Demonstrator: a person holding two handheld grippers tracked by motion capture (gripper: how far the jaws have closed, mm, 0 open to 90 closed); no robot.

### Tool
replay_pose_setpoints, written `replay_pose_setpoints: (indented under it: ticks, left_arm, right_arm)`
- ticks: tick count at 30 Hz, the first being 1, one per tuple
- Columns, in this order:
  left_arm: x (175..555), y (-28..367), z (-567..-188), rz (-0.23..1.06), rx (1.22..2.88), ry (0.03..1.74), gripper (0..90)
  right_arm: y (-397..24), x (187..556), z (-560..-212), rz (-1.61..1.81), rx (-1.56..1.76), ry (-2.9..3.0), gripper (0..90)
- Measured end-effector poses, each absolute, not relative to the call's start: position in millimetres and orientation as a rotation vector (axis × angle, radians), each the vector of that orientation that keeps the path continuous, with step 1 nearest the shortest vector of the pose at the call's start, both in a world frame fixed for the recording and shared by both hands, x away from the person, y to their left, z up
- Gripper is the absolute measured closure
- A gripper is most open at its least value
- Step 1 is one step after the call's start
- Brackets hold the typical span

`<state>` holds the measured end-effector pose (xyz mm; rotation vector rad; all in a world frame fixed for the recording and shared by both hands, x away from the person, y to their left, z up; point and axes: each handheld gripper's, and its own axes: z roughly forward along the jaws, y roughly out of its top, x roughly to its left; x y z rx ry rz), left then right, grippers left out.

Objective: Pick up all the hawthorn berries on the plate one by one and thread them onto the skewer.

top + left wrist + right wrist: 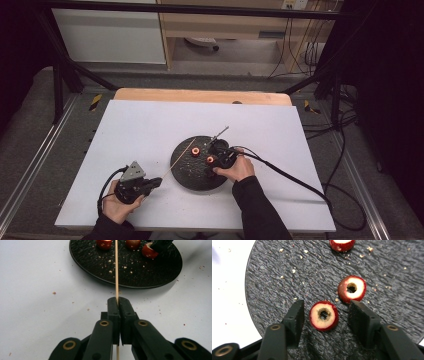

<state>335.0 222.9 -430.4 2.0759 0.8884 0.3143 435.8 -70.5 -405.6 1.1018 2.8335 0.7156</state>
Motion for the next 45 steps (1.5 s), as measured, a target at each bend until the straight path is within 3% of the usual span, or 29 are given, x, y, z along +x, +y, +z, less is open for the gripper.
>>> replay_pose_setpoints:
  ticks: [10,31,45]
  left_arm:
    - [335,223,-430,0.316,2.075,0.887,87.9]
    - [335,222,-430,0.311,2.076,0.882,87.8]
    - [332,222,-429,0.323,2.066,0.875,87.8]
  right_arm:
    - [-70,438,-408,0.709,1.171,2.861,59.6]
    - [-65,443,-410,0.656,1.188,2.912,60.1]
    - [-78,436,-383,0.844,1.224,2.8,60.5]
